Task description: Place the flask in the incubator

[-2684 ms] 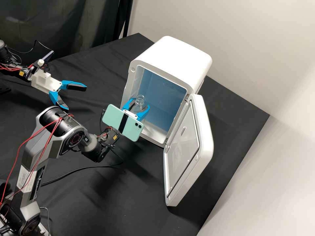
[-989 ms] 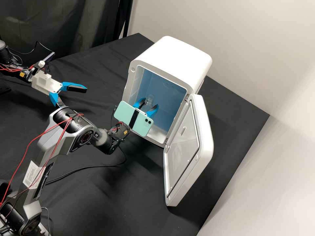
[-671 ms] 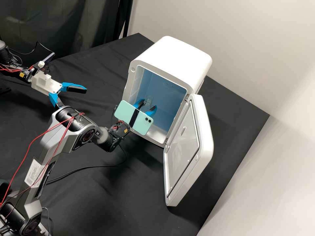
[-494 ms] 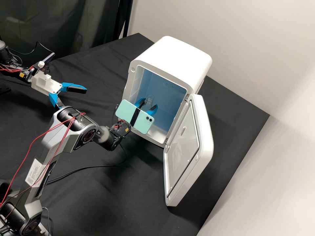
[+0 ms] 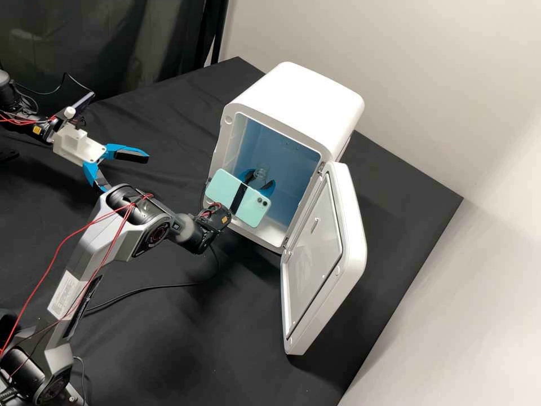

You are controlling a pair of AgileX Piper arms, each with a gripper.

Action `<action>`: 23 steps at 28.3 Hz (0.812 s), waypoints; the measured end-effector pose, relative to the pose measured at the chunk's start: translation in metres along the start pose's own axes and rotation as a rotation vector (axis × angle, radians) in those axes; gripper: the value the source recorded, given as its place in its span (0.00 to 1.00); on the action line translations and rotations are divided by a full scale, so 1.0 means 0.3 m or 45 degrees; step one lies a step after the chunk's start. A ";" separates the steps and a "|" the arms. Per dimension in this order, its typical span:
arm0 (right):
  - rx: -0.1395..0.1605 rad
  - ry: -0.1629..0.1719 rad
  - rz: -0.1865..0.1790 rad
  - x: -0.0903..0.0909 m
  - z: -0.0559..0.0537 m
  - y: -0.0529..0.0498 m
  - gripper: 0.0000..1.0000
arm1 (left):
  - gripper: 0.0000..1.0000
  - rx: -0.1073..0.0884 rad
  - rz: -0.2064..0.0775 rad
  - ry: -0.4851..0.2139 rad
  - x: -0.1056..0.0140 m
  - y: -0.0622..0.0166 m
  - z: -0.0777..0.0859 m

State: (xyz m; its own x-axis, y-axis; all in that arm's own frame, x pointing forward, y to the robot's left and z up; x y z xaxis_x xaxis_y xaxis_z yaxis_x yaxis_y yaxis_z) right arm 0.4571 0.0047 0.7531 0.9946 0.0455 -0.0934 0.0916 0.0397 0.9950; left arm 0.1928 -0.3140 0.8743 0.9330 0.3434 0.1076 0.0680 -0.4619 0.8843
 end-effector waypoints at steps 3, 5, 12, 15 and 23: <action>0.000 -0.004 0.015 0.016 0.012 0.011 0.00 | 1.00 0.000 0.000 0.000 0.000 0.000 0.000; 0.000 -0.009 0.018 0.023 0.018 0.014 0.00 | 1.00 0.000 0.000 0.000 0.000 0.000 0.000; 0.012 -0.040 0.020 0.049 0.038 0.015 0.00 | 1.00 0.002 -0.004 -0.013 0.002 -0.002 0.008; 0.016 -0.042 0.025 0.058 0.036 0.021 0.00 | 1.00 0.002 -0.004 -0.013 0.002 -0.002 0.008; 0.015 -0.050 0.019 0.105 0.043 0.018 0.00 | 1.00 0.002 -0.004 -0.013 0.002 -0.002 0.008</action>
State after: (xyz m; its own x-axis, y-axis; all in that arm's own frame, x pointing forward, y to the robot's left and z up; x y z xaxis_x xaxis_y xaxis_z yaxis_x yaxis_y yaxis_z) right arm 0.4895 -0.0065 0.7559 0.9970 0.0069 -0.0775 0.0773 0.0277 0.9966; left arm 0.1943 -0.3155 0.8728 0.9365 0.3360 0.1003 0.0713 -0.4625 0.8837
